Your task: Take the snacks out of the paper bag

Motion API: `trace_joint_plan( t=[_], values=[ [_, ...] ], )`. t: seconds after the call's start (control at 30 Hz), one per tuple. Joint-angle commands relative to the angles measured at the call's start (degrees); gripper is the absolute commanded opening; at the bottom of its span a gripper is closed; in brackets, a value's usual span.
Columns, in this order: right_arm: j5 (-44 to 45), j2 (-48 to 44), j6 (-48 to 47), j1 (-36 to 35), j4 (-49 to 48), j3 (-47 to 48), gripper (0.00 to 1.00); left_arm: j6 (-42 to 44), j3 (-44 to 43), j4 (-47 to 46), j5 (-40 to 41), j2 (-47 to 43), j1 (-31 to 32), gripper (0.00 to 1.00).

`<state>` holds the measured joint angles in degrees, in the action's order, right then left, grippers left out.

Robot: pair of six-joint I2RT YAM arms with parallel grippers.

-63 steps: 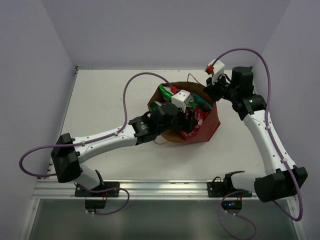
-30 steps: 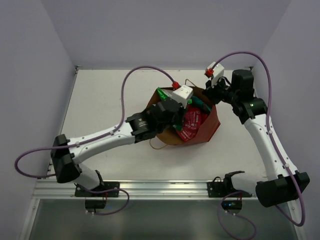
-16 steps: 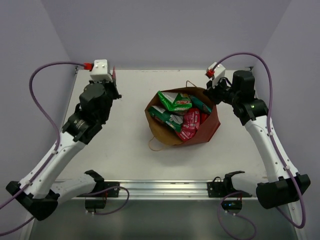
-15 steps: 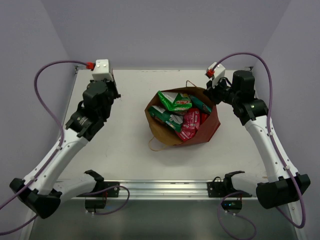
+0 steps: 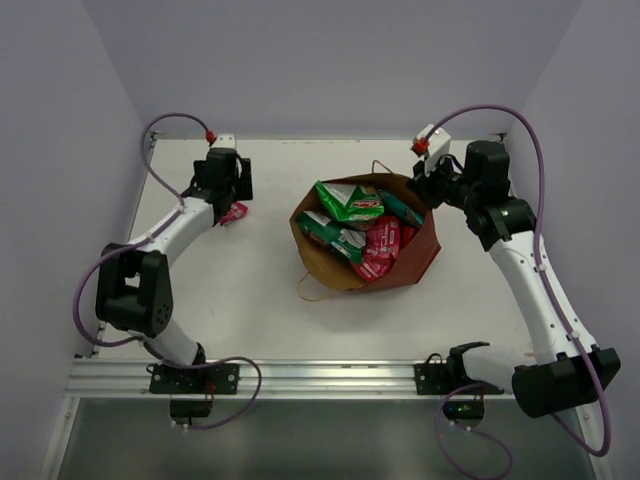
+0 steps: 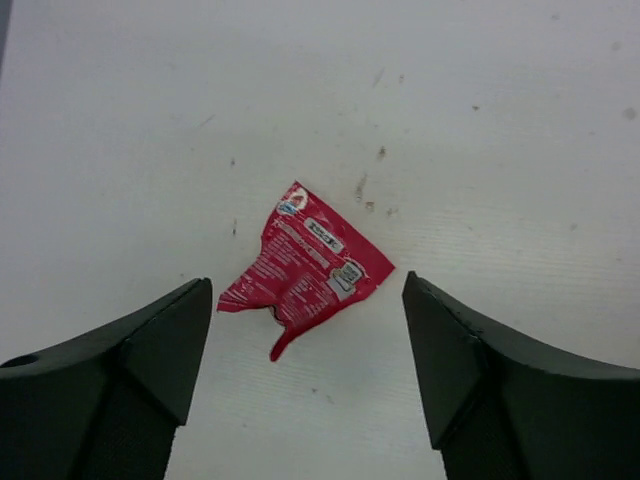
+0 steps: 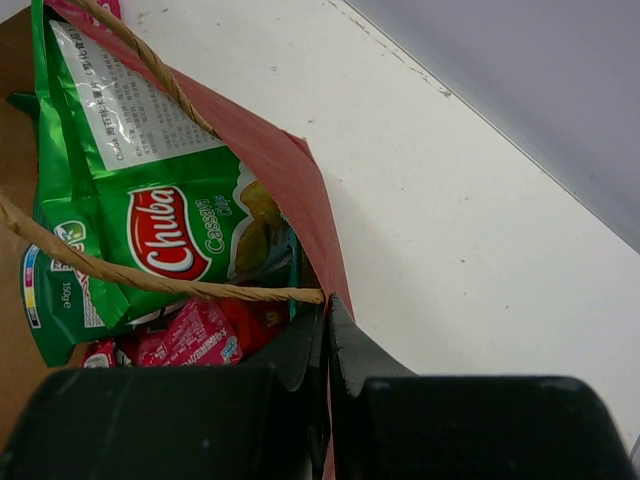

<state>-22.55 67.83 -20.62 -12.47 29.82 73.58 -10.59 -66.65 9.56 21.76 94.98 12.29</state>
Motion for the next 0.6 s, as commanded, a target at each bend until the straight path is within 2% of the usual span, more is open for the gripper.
trace_joint_plan(
  t=[0.0,0.13,0.23,0.3,0.33,0.4,0.47,0.57],
  values=[
    [-2.85,-2.97,0.5,-0.1,-6.71,0.69,0.0,-2.15,-3.23,-0.26,-6.11,-10.83,2.9,0.87],
    [-3.12,-3.23,0.5,-0.1,-6.27,1.04,0.0,-2.68,-2.69,4.05,-8.48,-19.9,12.99,0.9],
    [-2.94,-3.5,0.41,-0.1,-5.92,1.56,0.0,-7.76,-1.03,4.33,-10.15,-25.01,27.37,0.84],
    [-3.03,-3.58,0.32,-0.1,-5.65,1.74,0.0,-7.43,-0.93,3.97,-10.42,-25.37,33.38,0.82],
    [-3.12,-3.58,0.15,-0.1,-5.57,1.83,0.0,-6.3,-1.2,3.97,-10.86,-24.93,37.93,0.81],
    [-3.29,-3.67,-0.12,-0.01,-4.87,2.0,0.0,-3.49,-2.25,3.97,-14.89,-22.75,41.21,0.8],
    [-3.64,-3.67,-0.56,-0.1,-4.34,2.09,0.0,3.53,-3.13,4.23,-17.17,-20.9,44.9,0.79],
    [-4.7,-3.67,-0.91,-0.1,-3.28,2.09,0.0,13.98,-3.92,4.41,-24.45,-17.99,45.63,0.78]
  ],
)
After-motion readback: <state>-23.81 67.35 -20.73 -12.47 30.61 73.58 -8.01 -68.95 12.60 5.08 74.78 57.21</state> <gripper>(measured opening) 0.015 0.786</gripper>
